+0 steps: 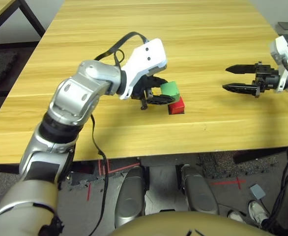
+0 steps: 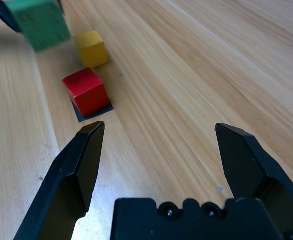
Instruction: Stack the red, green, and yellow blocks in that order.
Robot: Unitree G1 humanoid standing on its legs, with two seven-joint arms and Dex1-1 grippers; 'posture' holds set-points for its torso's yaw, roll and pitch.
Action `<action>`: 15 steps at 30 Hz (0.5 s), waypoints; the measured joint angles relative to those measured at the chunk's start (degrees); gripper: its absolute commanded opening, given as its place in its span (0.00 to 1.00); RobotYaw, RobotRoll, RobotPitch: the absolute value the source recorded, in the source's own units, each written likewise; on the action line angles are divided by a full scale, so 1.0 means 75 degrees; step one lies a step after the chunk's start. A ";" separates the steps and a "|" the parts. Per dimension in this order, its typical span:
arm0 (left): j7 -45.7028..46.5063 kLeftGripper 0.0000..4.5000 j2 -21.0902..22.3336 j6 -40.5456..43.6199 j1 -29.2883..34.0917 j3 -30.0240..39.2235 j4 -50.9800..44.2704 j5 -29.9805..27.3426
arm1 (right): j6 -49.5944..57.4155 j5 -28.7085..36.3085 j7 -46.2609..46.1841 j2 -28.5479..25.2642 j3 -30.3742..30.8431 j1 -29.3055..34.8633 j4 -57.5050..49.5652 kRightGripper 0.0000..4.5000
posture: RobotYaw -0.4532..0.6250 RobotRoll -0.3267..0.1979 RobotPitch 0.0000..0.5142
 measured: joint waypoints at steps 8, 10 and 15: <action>0.0185 0.46 -0.0328 -0.0563 -0.0059 -0.0247 0.0805 0.0497 | 0.0907 0.2145 0.0009 -0.0115 0.1226 0.0665 -0.1809 1.00 | 0.59 0.58 0.26; 0.0191 0.46 -0.0411 -0.0637 -0.0058 -0.0300 0.0892 0.0555 | 0.0920 0.2284 0.0008 -0.0192 0.1551 0.0617 -0.1861 1.00 | 0.59 0.58 0.27; 0.0197 0.46 -0.0580 -0.0662 -0.0048 -0.0398 0.0885 0.0587 | 0.0919 0.2510 0.0008 -0.0320 0.2029 0.0432 -0.1858 1.00 | 0.60 0.59 0.28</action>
